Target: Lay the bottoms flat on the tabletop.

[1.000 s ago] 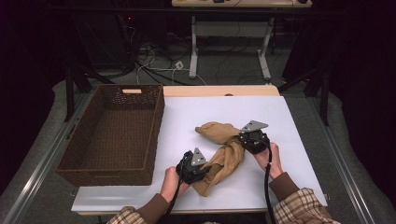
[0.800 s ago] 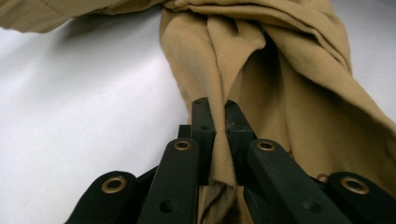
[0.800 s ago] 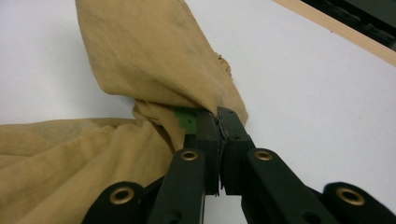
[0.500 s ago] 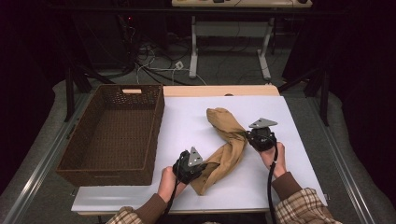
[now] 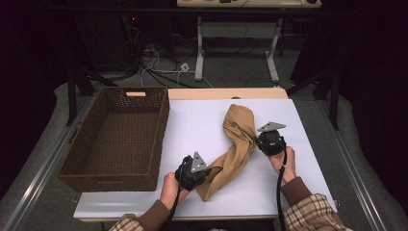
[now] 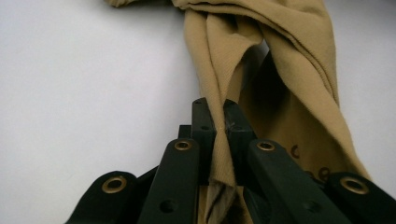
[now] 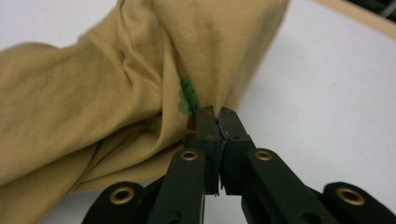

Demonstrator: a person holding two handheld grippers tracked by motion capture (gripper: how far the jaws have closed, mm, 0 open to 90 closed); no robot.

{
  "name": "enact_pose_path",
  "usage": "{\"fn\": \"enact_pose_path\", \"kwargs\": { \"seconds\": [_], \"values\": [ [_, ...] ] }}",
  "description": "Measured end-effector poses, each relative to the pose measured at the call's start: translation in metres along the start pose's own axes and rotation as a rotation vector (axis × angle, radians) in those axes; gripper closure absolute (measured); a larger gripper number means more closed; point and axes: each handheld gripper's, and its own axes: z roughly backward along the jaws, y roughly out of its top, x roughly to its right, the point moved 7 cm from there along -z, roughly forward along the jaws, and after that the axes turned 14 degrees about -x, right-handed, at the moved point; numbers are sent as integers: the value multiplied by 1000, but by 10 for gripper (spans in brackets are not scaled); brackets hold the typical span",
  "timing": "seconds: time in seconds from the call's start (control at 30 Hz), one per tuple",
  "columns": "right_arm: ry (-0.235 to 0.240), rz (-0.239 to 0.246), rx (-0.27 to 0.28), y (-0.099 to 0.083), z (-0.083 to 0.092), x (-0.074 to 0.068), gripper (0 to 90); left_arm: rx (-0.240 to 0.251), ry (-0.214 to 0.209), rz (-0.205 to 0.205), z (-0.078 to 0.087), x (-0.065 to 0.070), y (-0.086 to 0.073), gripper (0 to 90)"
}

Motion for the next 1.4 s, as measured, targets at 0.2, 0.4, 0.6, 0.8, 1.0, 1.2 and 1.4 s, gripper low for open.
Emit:
{"fn": "enact_pose_path", "kwargs": {
  "seconds": [0.2, 0.4, 0.6, 0.8, 1.0, 1.2, 1.4],
  "values": [
    [19, 8, -77, -7, -12, -1, 850, -31, -19, -17, -7, 4, -3, 854],
    [10, 14, -48, -3, 0, -4, 742, -29, -21, -15, -8, 3, -3, 801],
    [41, 41, -11, 3, 13, -16, 620, -23, -25, -18, -7, 2, -1, 673],
    [70, 53, 15, 7, 19, -28, 499, -33, -30, -17, -11, 2, 0, 564],
    [122, 65, 26, 9, 24, -39, 445, -60, -45, -25, -19, 5, -2, 621],
    [166, 96, 48, 12, 30, -54, 359, -58, -33, -26, -20, 5, -2, 685],
    [185, 150, 28, 10, 25, -67, 515, -59, -43, -36, -22, 9, -2, 791]
  ]
}}
